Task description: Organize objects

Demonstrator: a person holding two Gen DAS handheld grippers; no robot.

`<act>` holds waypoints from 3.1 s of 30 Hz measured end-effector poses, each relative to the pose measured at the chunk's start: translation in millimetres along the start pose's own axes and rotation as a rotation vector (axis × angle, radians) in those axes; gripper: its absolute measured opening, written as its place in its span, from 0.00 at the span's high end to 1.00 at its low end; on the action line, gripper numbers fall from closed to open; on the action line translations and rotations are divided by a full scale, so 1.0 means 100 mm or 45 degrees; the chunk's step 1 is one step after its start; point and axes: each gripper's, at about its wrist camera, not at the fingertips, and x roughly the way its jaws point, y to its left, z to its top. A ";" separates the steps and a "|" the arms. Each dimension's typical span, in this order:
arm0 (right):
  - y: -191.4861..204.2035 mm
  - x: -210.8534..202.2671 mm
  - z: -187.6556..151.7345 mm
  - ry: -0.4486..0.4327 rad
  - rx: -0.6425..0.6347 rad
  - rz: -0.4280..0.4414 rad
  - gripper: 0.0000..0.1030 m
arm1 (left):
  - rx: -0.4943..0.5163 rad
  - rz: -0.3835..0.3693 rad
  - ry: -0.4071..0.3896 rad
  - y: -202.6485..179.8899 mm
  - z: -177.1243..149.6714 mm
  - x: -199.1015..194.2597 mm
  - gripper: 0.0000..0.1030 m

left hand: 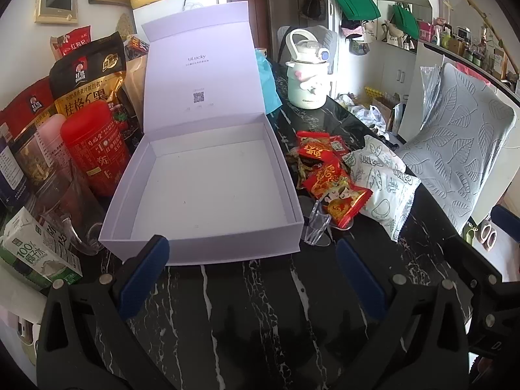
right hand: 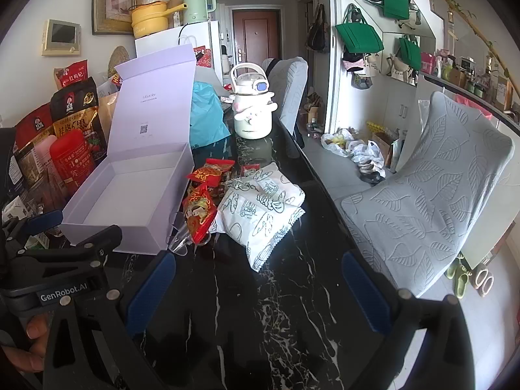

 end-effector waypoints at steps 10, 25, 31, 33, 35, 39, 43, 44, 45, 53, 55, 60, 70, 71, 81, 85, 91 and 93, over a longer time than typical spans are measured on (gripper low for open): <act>0.01 -0.01 -0.01 0.000 -0.004 -0.003 0.00 | -0.008 0.004 0.006 0.02 -0.03 0.00 0.00; 0.02 -0.04 -0.02 0.001 -0.004 -0.007 0.00 | -0.023 0.018 0.008 0.03 -0.07 -0.01 0.00; 0.02 -0.05 -0.04 0.000 -0.006 -0.008 0.00 | -0.029 0.028 0.008 0.02 -0.10 -0.03 0.00; 0.02 -0.06 -0.04 0.000 -0.007 -0.009 0.00 | -0.030 0.028 0.008 0.03 -0.10 -0.03 0.00; 0.02 -0.05 -0.04 0.000 -0.005 -0.009 0.00 | -0.031 0.028 0.008 0.02 -0.10 -0.03 0.00; 0.03 -0.06 -0.04 0.002 -0.006 -0.009 0.00 | -0.032 0.030 0.010 0.03 -0.11 -0.04 0.00; 0.02 -0.06 -0.04 0.000 -0.006 -0.007 0.00 | -0.032 0.030 0.008 0.03 -0.11 -0.04 0.00; 0.03 -0.05 -0.04 0.000 -0.006 -0.007 0.00 | -0.032 0.030 0.009 0.03 -0.11 -0.04 0.00; 0.03 -0.06 -0.05 0.001 -0.007 -0.008 0.00 | -0.031 0.031 0.008 0.03 -0.12 -0.04 0.00; 0.02 -0.07 -0.06 0.003 -0.006 -0.007 0.00 | -0.028 0.028 0.019 0.01 -0.12 -0.03 0.00; 0.02 -0.07 -0.07 0.003 -0.006 -0.007 0.00 | -0.021 0.031 0.018 0.00 -0.11 -0.01 0.00; 0.00 -0.06 -0.07 0.007 -0.004 -0.007 0.00 | -0.022 0.031 0.024 -0.01 -0.07 0.03 0.00; -0.07 0.02 -0.04 0.022 0.003 0.007 0.00 | -0.015 0.045 0.028 -0.04 -0.02 0.08 0.00; -0.08 0.03 -0.03 0.025 0.004 0.007 0.00 | -0.015 0.047 0.027 -0.04 -0.01 0.09 0.00; -0.12 0.14 0.02 0.040 0.000 0.032 0.00 | -0.016 0.050 0.036 -0.07 0.07 0.18 0.00; -0.14 0.19 0.04 0.048 -0.002 0.032 0.00 | -0.006 0.041 0.026 -0.08 0.12 0.20 0.00; -0.16 0.29 0.11 0.057 -0.021 0.027 0.00 | 0.037 -0.006 -0.004 -0.15 0.24 0.26 0.00; -0.17 0.34 0.14 0.062 -0.022 0.029 0.00 | 0.052 -0.037 -0.013 -0.17 0.29 0.29 0.00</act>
